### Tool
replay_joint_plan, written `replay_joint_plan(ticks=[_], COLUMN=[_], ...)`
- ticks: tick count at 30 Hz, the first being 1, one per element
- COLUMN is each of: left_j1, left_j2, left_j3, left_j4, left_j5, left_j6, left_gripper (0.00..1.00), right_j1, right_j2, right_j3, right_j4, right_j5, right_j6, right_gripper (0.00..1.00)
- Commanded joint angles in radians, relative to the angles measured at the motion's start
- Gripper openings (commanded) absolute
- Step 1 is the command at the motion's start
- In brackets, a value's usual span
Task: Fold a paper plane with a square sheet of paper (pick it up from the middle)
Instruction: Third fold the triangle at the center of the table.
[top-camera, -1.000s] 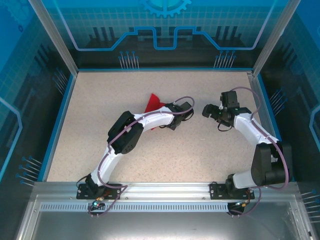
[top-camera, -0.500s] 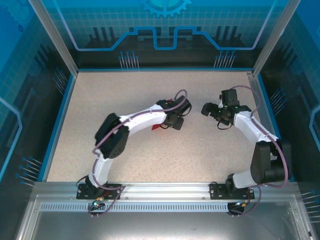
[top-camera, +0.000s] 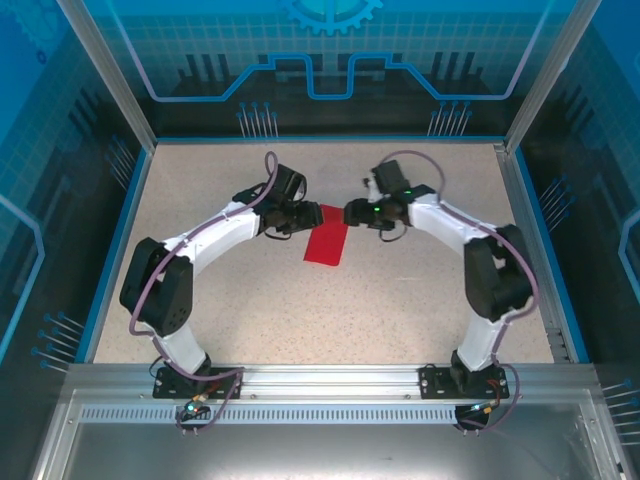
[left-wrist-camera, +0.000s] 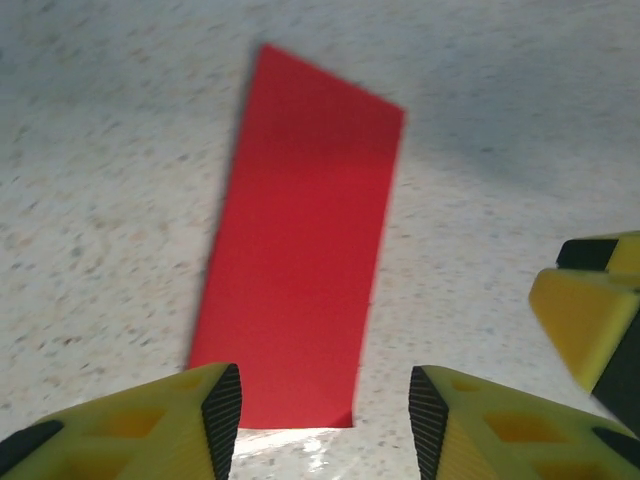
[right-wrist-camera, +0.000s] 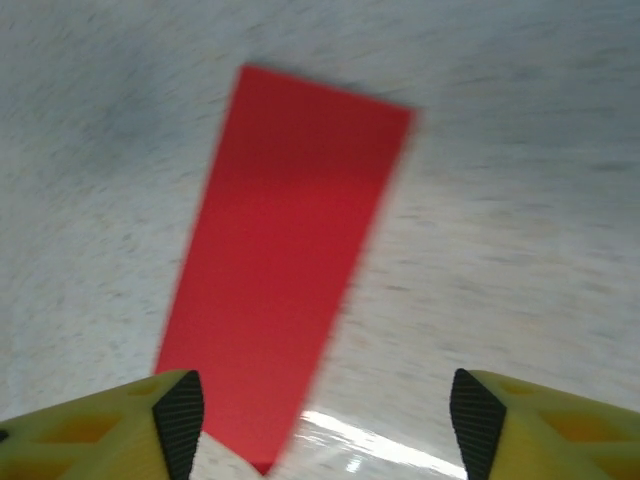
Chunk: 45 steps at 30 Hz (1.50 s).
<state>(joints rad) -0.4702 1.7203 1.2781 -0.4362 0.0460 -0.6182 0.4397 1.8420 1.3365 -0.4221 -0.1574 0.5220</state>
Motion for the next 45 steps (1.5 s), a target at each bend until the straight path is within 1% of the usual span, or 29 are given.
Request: replay_joint_plan(ticks=[1, 4, 6, 9, 14, 18, 20, 21, 22, 26, 30, 32, 35, 38, 41, 43, 45], left_j1=[0.022, 0.050, 0.069, 0.082, 0.090, 0.093, 0.093, 0.094, 0.093, 0.093, 0.090, 0.083, 0.061, 0.037, 0.015, 0.001, -0.015], left_j2=[-0.014, -0.010, -0.010, -0.008, 0.004, 0.008, 0.008, 0.008, 0.009, 0.014, 0.022, 0.028, 0.045, 0.057, 0.082, 0.119, 0.162], left_j3=[-0.042, -0.075, -0.096, -0.112, -0.112, -0.112, -0.108, -0.106, -0.105, -0.099, -0.099, -0.093, -0.076, -0.070, -0.064, -0.038, 0.003], left_j4=[0.004, -0.015, -0.010, -0.007, -0.010, -0.009, -0.008, -0.004, -0.002, 0.018, 0.052, 0.068, 0.076, 0.114, 0.180, 0.211, 0.214], left_j5=[-0.040, -0.069, -0.069, -0.069, -0.067, -0.062, -0.053, -0.045, -0.034, 0.028, 0.100, 0.132, 0.179, 0.230, 0.301, 0.350, 0.364], left_j6=[-0.087, -0.128, -0.142, -0.149, -0.147, -0.147, -0.143, -0.140, -0.138, -0.123, -0.118, -0.109, -0.089, -0.085, -0.088, -0.089, -0.091], left_gripper=[0.53, 0.57, 0.60, 0.66, 0.71, 0.73, 0.74, 0.74, 0.74, 0.75, 0.75, 0.75, 0.73, 0.69, 0.60, 0.53, 0.45], right_j1=[0.066, 0.101, 0.113, 0.123, 0.119, 0.106, 0.093, 0.086, 0.081, 0.053, 0.024, 0.024, 0.019, -0.009, -0.065, -0.087, -0.098], right_j2=[0.118, 0.220, 0.270, 0.322, 0.374, 0.376, 0.375, 0.372, 0.371, 0.338, 0.271, 0.234, 0.159, 0.042, -0.083, -0.135, -0.165], right_j3=[0.109, 0.204, 0.256, 0.304, 0.331, 0.302, 0.287, 0.280, 0.279, 0.238, 0.193, 0.176, 0.141, 0.026, -0.136, -0.206, -0.255], right_j4=[-0.017, -0.028, -0.047, -0.076, -0.139, -0.163, -0.182, -0.198, -0.219, -0.306, -0.328, -0.307, -0.232, -0.103, 0.023, 0.032, 0.017], right_j5=[-0.070, -0.105, -0.118, -0.129, -0.125, -0.126, -0.137, -0.153, -0.168, -0.155, -0.184, -0.212, -0.233, -0.222, -0.233, -0.231, -0.229], right_j6=[0.009, 0.021, 0.024, 0.014, -0.027, -0.072, -0.120, -0.163, -0.205, -0.378, -0.475, -0.492, -0.410, -0.231, -0.049, 0.024, 0.077], right_gripper=[0.65, 0.62, 0.61, 0.61, 0.61, 0.60, 0.60, 0.56, 0.54, 0.55, 0.57, 0.58, 0.59, 0.62, 0.64, 0.64, 0.64])
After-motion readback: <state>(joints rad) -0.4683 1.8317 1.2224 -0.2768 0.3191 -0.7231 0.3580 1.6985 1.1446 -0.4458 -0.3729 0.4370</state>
